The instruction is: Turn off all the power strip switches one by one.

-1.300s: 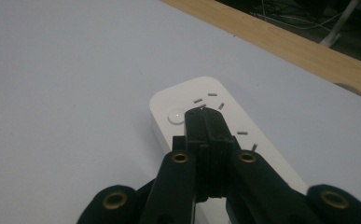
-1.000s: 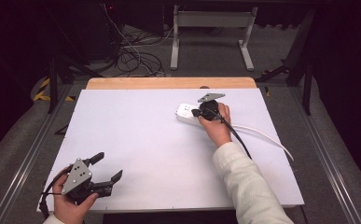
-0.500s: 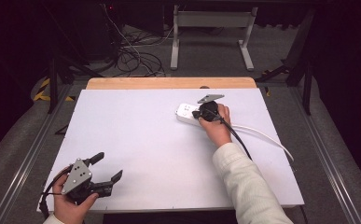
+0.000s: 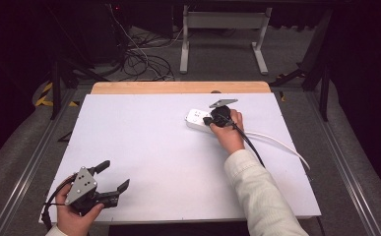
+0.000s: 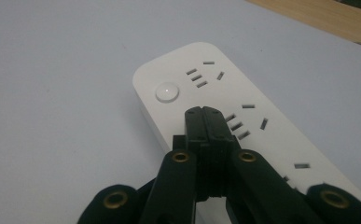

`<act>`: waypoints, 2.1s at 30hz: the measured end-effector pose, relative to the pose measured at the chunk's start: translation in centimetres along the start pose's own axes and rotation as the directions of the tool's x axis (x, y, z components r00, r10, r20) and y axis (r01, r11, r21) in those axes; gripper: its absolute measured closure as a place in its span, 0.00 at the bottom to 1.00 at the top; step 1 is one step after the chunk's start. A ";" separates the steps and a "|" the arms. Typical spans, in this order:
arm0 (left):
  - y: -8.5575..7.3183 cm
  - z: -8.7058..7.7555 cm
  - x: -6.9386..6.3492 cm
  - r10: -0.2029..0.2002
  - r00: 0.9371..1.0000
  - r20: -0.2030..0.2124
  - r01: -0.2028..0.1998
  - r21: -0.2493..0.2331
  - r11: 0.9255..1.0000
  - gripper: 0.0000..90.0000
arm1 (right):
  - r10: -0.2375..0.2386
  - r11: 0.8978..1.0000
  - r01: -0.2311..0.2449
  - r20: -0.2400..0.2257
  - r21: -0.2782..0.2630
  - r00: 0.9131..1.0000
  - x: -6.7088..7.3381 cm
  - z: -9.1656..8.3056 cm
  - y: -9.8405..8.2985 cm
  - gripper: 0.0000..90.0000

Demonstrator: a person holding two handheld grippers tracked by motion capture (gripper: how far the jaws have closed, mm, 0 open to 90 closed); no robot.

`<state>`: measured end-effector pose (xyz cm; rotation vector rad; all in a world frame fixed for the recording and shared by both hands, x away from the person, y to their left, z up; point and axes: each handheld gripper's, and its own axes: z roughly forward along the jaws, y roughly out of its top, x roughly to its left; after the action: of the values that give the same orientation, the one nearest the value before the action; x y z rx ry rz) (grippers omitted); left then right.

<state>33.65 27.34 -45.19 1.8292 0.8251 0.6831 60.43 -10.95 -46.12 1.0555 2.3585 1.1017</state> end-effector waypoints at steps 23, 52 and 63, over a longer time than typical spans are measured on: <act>0.0 0.0 0.2 0.003 1.000 0.003 -0.003 0.000 1.000 0.17 | 0.039 0.999 -0.040 0.016 0.033 0.999 0.1 0.2 0.4 1.00; -0.1 0.1 0.2 -0.002 1.000 0.002 0.002 0.003 1.000 0.17 | -0.055 0.991 0.051 -0.027 -0.126 0.998 2.4 0.6 2.2 1.00; -0.1 0.1 0.3 -0.003 1.000 0.004 0.003 0.003 1.000 0.17 | -0.043 0.995 0.042 -0.002 -0.094 0.999 1.9 2.0 1.6 1.00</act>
<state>33.86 27.53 -45.27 1.8306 0.8266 0.6764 61.09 -7.81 -46.14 0.9667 2.2961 1.1878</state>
